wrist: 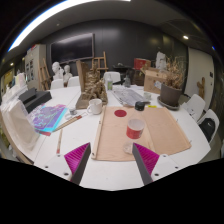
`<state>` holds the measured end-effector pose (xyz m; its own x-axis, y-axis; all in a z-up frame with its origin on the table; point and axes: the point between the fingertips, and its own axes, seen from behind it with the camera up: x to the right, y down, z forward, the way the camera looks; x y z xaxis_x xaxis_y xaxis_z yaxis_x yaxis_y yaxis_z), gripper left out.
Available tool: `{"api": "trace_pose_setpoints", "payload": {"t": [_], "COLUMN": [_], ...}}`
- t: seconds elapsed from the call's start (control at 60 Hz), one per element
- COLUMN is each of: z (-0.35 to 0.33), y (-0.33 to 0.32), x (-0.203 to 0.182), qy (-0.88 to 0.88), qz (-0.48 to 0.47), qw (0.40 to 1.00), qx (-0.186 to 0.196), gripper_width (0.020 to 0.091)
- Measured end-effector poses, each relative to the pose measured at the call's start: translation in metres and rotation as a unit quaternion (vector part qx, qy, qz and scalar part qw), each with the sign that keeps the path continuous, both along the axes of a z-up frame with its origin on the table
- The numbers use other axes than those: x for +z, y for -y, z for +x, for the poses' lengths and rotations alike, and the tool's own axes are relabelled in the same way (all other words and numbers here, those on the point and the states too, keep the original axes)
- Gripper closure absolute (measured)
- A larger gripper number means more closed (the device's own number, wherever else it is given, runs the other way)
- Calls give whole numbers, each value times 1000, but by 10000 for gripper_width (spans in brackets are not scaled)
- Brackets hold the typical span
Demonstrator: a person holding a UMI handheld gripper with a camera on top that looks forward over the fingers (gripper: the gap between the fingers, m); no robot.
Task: Pour water
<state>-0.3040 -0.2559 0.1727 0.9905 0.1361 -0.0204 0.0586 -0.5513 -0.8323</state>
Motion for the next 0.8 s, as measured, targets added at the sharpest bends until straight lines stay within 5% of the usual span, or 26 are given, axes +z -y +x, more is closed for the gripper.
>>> {"api": "trace_pose_setpoints", "payload": {"t": [0.183,0.4,0.533,0.6,0.8], "z": [70,77,71,74,74], "y": [-49,-119,-148,-157,-163], "x": [-51,-91,-110,-111,-110], "qy": [17,16,22,20,17], "qz": [38,87,98,109,123], "qw": [998,995,994,992,990], "qx": [-50,-53,-46,-57,-68], "gripper_width": [254,260,467,667,852]}}
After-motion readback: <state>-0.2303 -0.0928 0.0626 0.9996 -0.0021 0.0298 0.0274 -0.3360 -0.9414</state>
